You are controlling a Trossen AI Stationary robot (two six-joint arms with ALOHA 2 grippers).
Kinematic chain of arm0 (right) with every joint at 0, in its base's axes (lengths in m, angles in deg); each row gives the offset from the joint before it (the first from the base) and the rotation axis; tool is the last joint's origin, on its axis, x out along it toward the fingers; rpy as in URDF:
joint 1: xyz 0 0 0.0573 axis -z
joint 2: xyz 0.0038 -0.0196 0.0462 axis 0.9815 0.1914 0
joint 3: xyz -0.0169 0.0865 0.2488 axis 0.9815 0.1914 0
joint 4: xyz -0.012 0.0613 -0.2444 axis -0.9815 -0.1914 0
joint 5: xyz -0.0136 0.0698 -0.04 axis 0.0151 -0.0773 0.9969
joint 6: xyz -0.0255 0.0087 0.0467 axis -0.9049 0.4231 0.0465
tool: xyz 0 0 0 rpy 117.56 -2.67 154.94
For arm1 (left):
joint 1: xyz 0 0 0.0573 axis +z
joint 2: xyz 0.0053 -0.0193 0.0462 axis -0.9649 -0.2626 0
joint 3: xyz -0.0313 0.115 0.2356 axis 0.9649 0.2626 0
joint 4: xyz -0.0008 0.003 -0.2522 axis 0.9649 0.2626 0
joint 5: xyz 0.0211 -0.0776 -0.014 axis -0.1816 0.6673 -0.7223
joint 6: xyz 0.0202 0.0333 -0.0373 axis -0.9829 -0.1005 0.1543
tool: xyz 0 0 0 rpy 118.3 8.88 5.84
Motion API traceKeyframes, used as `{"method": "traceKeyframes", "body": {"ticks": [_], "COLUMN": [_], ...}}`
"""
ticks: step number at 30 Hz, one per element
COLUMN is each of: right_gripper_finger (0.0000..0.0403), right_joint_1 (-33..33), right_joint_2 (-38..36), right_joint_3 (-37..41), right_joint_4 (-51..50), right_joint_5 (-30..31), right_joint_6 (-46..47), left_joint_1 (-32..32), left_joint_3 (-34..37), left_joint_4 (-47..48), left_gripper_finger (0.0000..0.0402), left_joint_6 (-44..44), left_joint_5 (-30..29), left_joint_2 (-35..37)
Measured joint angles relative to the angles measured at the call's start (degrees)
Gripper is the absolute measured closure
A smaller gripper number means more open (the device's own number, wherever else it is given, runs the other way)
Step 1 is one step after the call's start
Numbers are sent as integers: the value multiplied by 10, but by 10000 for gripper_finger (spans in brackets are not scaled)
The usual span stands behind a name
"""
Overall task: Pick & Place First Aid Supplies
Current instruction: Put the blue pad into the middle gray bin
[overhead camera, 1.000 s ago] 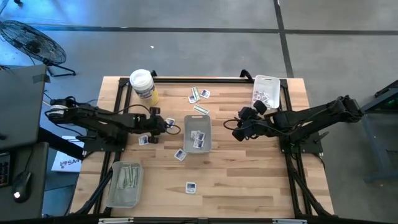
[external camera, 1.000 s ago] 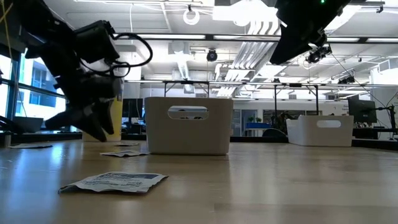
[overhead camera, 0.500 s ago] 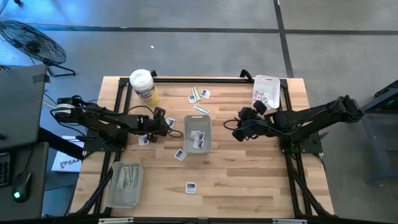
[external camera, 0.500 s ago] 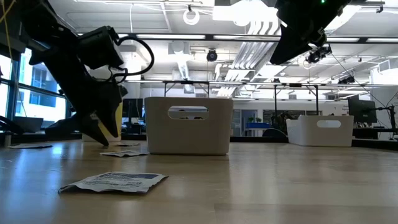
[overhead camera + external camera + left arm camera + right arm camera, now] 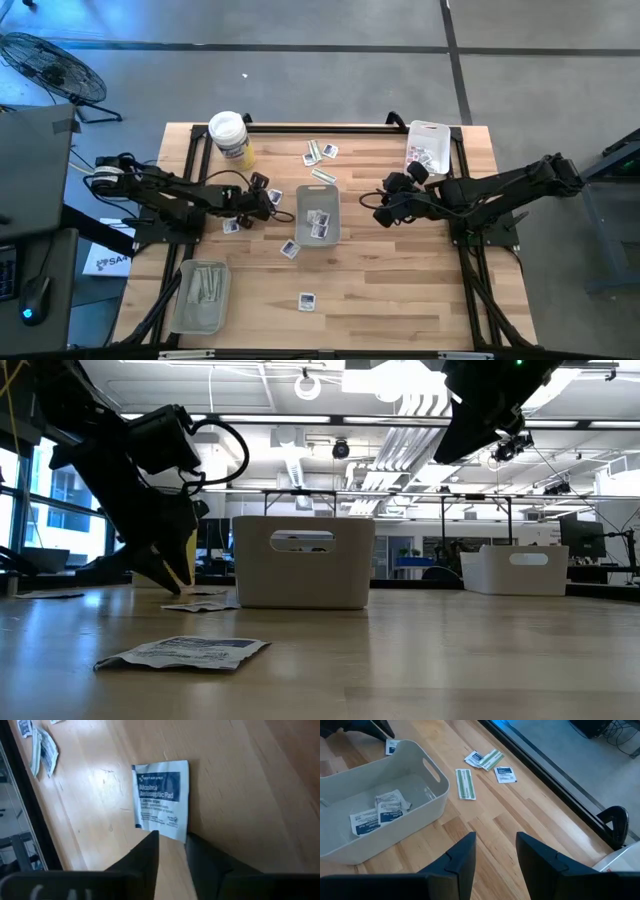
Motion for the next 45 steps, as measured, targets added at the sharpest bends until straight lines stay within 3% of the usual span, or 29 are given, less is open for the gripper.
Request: {"method": "traceKeyframes", "body": {"ticks": [9,14,20,25,31,34,38,45], "right_gripper_finger": [270,270,270,270,270,270,270,270], "right_joint_1": [0,0,-1,-15,-62,-85,-106,-128], "right_joint_2": [0,0,0,0,0,0,2,8], "right_joint_3": [0,0,0,0,0,0,17,93], "right_joint_4": [3,4,3,3,5,15,66,228], "right_joint_5": [-4,-12,-35,-40,-19,-12,-19,-54], "right_joint_6": [0,0,0,-1,8,22,13,-25], "left_joint_1": [0,-1,-47,-106,-182,-205,-210,-191], "left_joint_3": [1,-5,-47,-108,-210,-257,-292,-300], "left_joint_4": [-48,-56,-38,88,317,379,333,154], "left_gripper_finger": [392,399,401,401,401,401,401,401], "left_joint_6": [1,2,13,54,183,231,231,121], "left_joint_5": [-13,-32,-86,-134,-189,-206,-200,-155], "left_joint_2": [-33,-34,-28,-17,6,14,14,-50]}}
